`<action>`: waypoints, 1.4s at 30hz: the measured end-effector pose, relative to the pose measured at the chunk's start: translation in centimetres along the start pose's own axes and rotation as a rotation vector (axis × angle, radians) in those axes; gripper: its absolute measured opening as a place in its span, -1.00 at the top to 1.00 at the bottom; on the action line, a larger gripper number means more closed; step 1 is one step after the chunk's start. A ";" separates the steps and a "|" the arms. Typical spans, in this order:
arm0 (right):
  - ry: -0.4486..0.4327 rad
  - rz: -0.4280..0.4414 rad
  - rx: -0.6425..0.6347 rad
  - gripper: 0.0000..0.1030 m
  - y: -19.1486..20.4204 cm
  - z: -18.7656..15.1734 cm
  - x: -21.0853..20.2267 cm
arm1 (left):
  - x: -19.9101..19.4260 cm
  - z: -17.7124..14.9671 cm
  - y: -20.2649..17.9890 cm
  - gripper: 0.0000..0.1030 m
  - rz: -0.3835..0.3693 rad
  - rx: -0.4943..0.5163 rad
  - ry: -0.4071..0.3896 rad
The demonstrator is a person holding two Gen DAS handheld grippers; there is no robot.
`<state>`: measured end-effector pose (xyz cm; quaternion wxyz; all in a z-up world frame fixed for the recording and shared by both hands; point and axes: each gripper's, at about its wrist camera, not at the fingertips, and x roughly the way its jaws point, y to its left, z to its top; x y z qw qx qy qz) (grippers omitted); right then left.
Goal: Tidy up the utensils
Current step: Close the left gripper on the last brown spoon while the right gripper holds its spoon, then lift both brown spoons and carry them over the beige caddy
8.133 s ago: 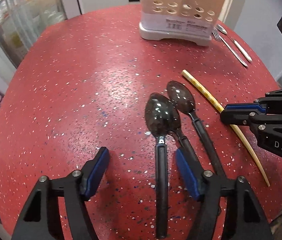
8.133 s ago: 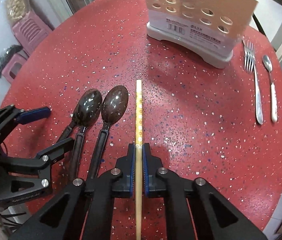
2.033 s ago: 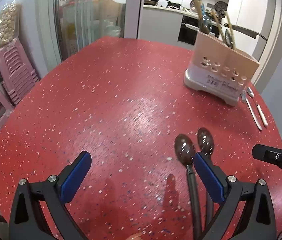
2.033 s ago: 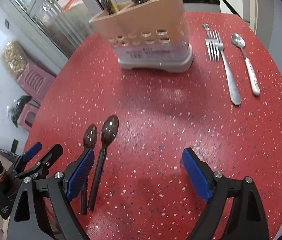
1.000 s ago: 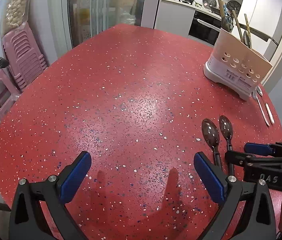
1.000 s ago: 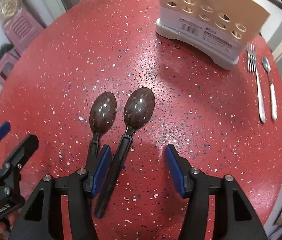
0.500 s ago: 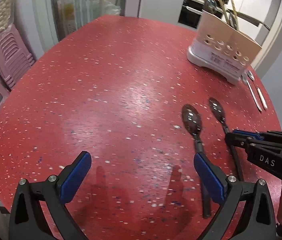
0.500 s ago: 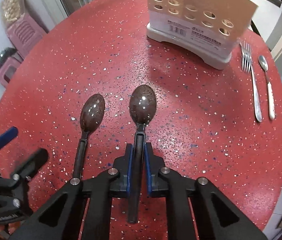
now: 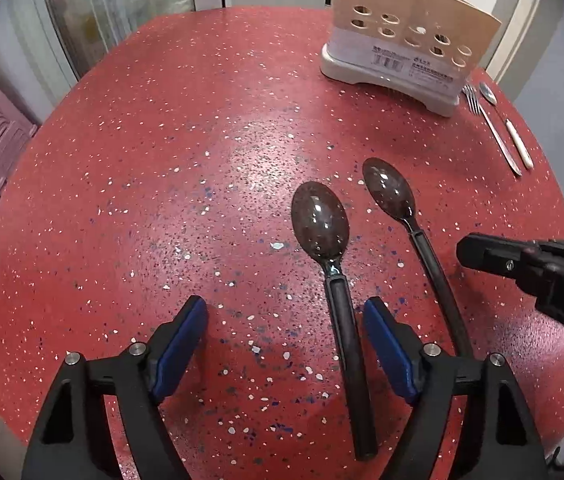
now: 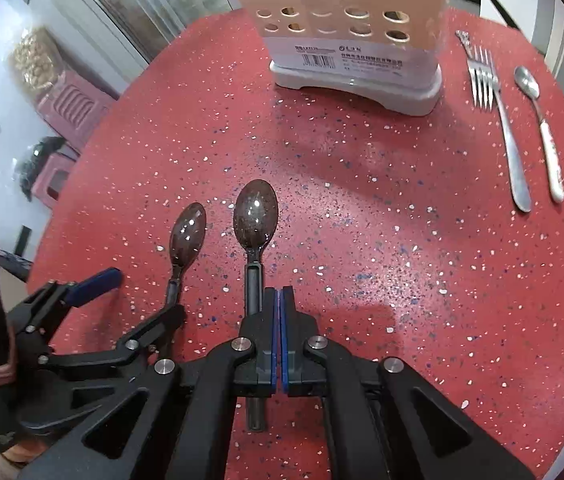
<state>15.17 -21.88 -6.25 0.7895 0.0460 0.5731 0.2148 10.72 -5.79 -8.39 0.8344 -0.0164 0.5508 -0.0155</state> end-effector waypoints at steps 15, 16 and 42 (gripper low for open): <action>0.110 -0.114 -0.126 0.31 4.2 2.1 3.3 | -0.5 -0.6 0.5 -0.95 0.061 0.020 -0.008; 0.118 -0.138 -0.144 0.32 4.6 2.2 3.6 | -0.5 -0.6 0.6 -0.95 0.057 0.019 -0.007; -0.098 0.072 -0.139 0.77 0.9 -0.4 -1.7 | -1.9 0.3 -0.5 0.29 -0.129 0.059 -0.070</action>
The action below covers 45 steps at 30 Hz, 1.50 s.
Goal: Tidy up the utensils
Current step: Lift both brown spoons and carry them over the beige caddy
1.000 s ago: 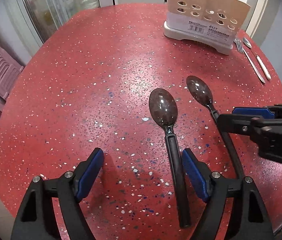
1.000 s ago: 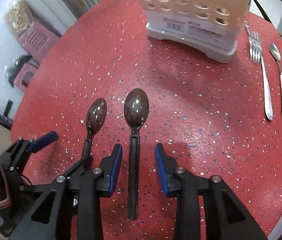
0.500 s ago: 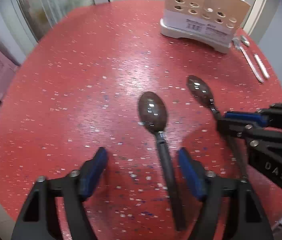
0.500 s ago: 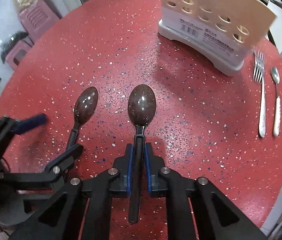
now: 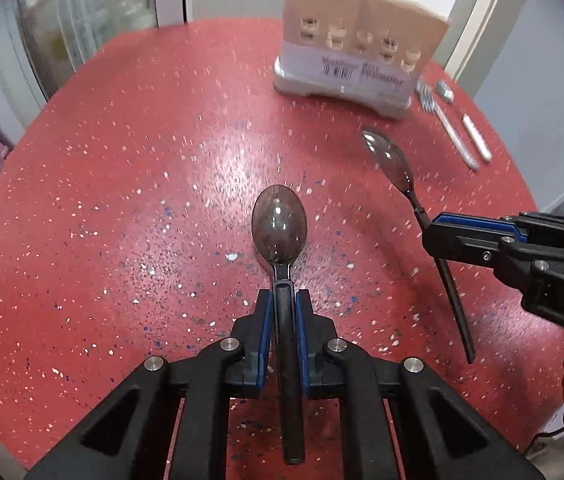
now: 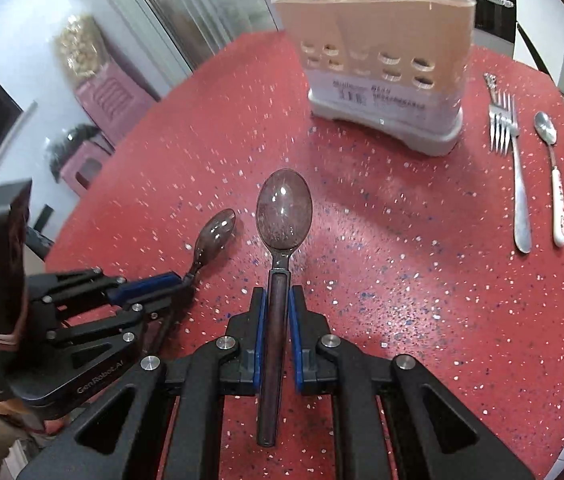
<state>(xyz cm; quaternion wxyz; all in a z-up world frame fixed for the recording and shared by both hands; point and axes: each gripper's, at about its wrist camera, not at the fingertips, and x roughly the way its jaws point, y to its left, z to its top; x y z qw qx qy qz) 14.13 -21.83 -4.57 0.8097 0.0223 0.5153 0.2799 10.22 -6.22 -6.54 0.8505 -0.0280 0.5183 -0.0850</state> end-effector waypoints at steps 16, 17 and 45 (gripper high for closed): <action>-0.248 0.036 0.050 0.77 -1.2 1.1 -7.5 | -9.1 1.2 0.9 0.29 -0.063 -0.097 -0.377; -0.267 0.035 0.051 0.77 -1.3 1.5 -8.2 | -9.5 1.6 0.8 0.29 -0.064 -0.096 -0.395; -0.605 -0.126 0.118 0.77 -5.6 17.1 -13.6 | -10.2 21.2 -1.1 0.29 -0.042 -0.074 -0.733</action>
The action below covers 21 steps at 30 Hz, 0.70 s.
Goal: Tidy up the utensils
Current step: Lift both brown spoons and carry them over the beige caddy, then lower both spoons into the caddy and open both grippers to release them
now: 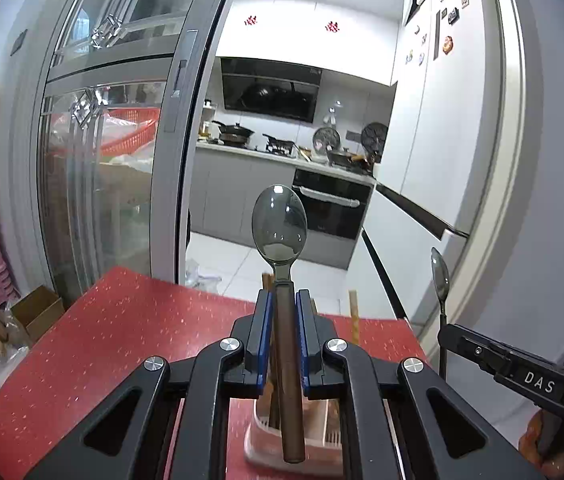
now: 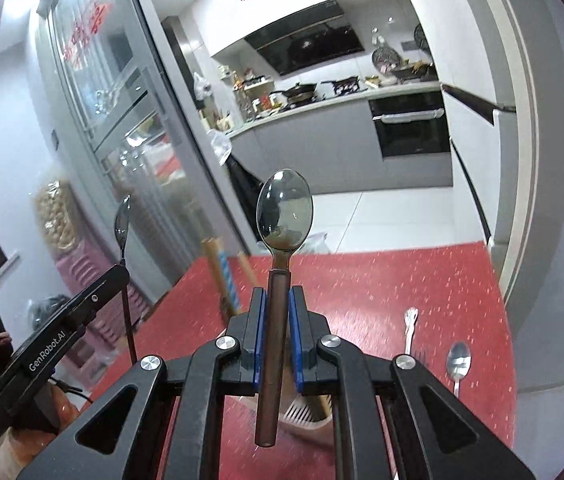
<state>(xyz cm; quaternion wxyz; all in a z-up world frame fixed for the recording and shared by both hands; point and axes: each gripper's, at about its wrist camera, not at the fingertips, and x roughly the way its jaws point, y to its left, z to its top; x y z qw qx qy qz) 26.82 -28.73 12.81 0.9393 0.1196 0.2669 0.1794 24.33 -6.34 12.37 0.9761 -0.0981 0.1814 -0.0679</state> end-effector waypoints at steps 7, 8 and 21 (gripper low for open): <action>-0.055 -0.060 -0.062 0.77 -0.1 -0.8 3.0 | 3.9 -1.6 0.0 0.29 0.017 -0.004 -0.022; -0.063 -0.070 -0.077 0.77 0.0 -1.1 3.4 | 4.2 -1.9 0.0 0.29 0.019 -0.003 -0.026; -0.085 -0.135 -0.223 0.77 0.5 -5.6 5.4 | 7.0 -6.2 -0.5 0.29 0.042 0.045 0.028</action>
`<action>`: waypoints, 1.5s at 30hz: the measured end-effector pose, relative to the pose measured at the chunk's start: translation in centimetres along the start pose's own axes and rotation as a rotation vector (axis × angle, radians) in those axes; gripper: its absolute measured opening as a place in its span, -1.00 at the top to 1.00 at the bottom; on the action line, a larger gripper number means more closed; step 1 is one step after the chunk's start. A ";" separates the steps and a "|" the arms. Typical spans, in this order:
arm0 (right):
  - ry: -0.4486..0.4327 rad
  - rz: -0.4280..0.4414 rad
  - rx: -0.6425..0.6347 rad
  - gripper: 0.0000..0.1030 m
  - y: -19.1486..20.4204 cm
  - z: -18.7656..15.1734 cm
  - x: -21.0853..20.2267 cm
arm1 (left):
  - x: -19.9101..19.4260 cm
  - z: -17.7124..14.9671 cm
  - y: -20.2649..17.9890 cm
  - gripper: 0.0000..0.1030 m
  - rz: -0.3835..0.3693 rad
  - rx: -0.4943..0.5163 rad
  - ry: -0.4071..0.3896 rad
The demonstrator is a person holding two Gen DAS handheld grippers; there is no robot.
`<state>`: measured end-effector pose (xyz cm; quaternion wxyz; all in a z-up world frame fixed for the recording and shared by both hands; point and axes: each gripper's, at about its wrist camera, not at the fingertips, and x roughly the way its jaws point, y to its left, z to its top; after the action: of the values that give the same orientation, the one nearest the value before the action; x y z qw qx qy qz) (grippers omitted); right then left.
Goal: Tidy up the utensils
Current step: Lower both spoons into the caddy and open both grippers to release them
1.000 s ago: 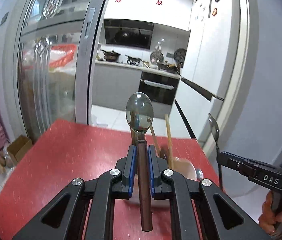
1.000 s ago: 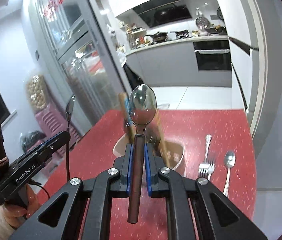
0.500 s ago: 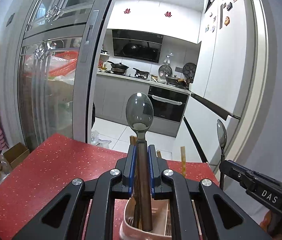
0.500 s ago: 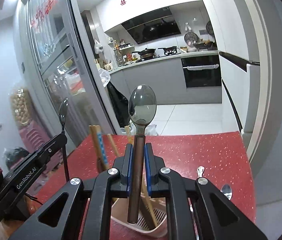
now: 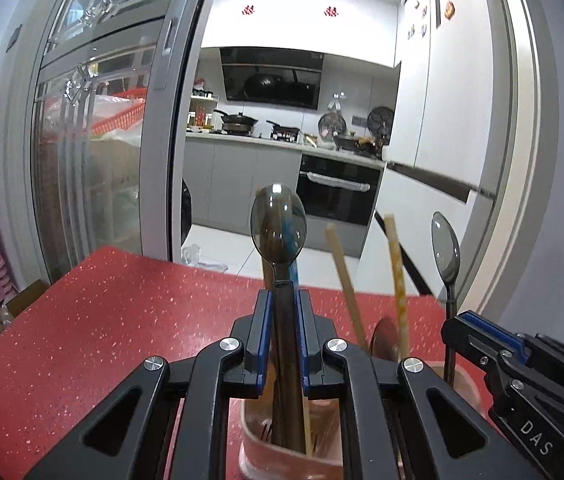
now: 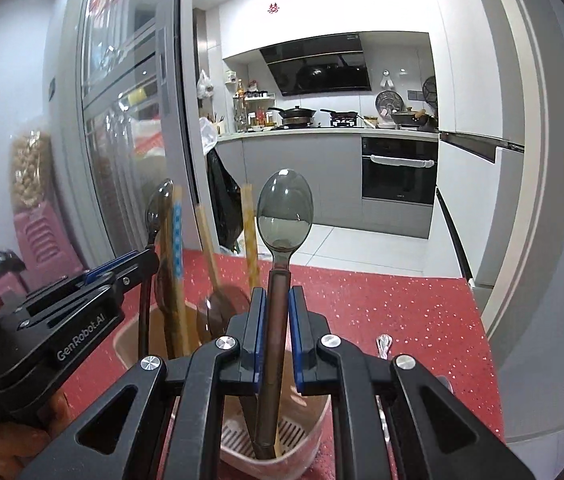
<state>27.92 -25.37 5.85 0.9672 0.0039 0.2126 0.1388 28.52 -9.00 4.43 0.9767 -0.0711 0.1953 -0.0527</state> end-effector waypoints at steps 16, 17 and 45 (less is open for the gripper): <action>0.071 0.002 0.004 0.77 0.3 -2.3 -0.2 | -0.3 -1.8 -0.3 0.28 0.020 0.046 0.065; 0.076 0.001 0.002 0.77 0.3 -2.4 -0.2 | -0.3 -1.8 -0.3 0.28 0.020 0.046 0.068; 0.164 0.045 0.030 0.28 1.1 -2.2 -0.2 | -1.1 -1.8 -0.1 0.28 0.018 0.030 0.114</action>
<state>26.51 -24.53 3.99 0.9430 0.0116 0.2929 0.1573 26.81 -9.13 3.24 0.9654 -0.0513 0.2506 -0.0508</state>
